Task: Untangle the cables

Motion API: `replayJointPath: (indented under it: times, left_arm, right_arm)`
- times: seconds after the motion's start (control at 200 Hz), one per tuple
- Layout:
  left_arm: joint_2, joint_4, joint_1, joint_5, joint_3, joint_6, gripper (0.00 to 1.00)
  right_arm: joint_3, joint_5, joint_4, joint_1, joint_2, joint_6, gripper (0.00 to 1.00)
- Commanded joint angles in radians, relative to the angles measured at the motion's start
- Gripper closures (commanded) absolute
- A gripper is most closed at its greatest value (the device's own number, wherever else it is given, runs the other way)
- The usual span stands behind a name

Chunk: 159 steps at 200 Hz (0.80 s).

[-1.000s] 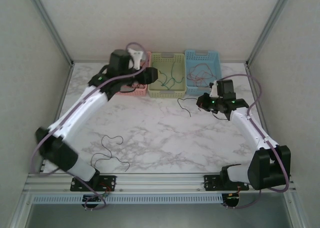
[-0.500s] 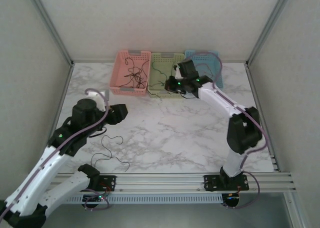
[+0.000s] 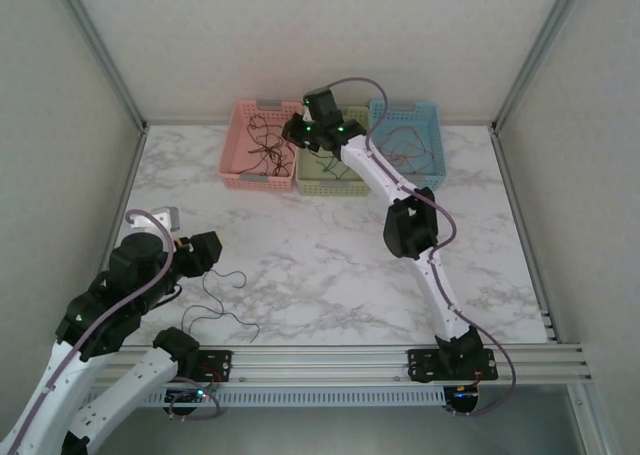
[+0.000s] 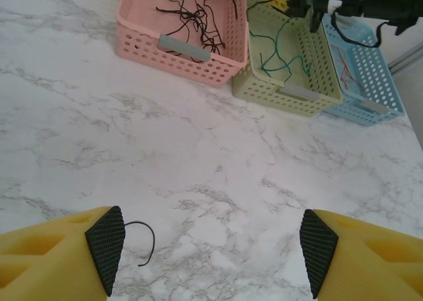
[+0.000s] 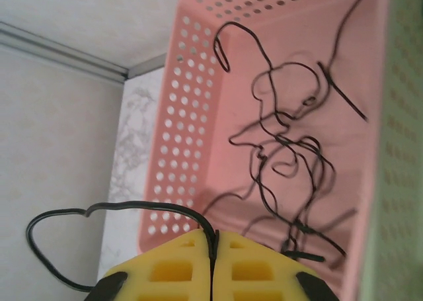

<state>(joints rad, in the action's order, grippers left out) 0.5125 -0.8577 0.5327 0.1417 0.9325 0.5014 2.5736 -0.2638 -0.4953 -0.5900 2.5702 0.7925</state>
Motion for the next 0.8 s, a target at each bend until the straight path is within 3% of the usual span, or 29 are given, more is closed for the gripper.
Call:
replayJointPath:
  times: [0.0,0.33,0.471,0.591,0.791]
  left_arm:
    - [-0.008,-0.026,-0.002,0.017,-0.024,-0.001,0.27]
    - [-0.016,-0.022,0.0,0.028,-0.038,0.005,0.24]
    - [0.001,-0.042,0.0,0.09,-0.044,0.064,0.23]
    - [0.008,-0.017,0.0,0.079,-0.089,0.121,0.22]
    - [0.034,0.008,0.0,0.077,-0.15,0.201,0.22]
  right_arm:
    - [0.156,-0.018,-0.039,-0.01,0.091,0.055,1.0]
    - [0.142,0.026,0.104,-0.021,0.14,0.064,0.99]
    - [0.15,0.051,0.131,-0.034,0.166,0.035,0.81]
    - [0.167,0.082,0.124,-0.047,0.176,-0.007,0.52]
    - [0.168,0.118,0.082,-0.051,0.126,-0.103,0.45]
